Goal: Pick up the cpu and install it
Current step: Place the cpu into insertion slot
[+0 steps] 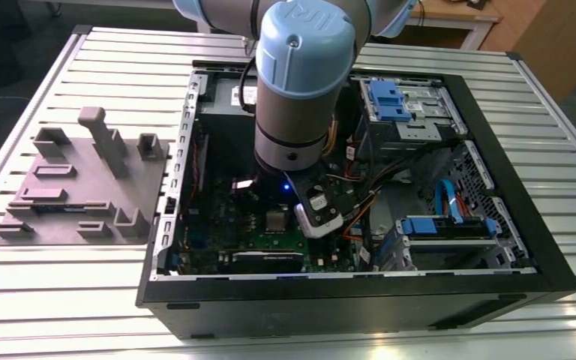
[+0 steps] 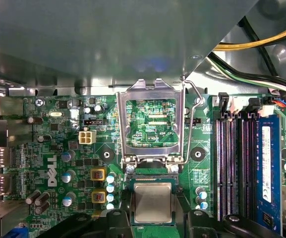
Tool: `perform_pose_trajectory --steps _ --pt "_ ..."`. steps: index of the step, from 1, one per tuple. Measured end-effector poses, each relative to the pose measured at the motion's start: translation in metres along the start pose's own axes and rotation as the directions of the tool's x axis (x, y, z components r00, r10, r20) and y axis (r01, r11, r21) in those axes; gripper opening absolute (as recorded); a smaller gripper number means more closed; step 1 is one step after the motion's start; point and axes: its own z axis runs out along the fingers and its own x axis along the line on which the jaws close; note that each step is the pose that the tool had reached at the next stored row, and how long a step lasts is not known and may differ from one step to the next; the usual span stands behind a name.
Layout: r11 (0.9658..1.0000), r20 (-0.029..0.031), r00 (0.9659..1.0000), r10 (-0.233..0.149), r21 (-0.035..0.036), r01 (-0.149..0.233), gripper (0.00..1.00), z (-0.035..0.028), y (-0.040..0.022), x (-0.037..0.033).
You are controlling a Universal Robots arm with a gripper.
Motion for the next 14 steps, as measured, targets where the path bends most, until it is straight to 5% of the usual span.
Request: perform_pose_trajectory --steps 7,14 --pt "1.0000 -0.0002 1.0000 0.000 0.0004 0.000 0.51 -0.0006 -0.0001 0.0000" --pt "1.0000 -0.0004 1.0000 0.000 -0.0001 0.000 0.43 -0.0144 0.0002 0.0003"
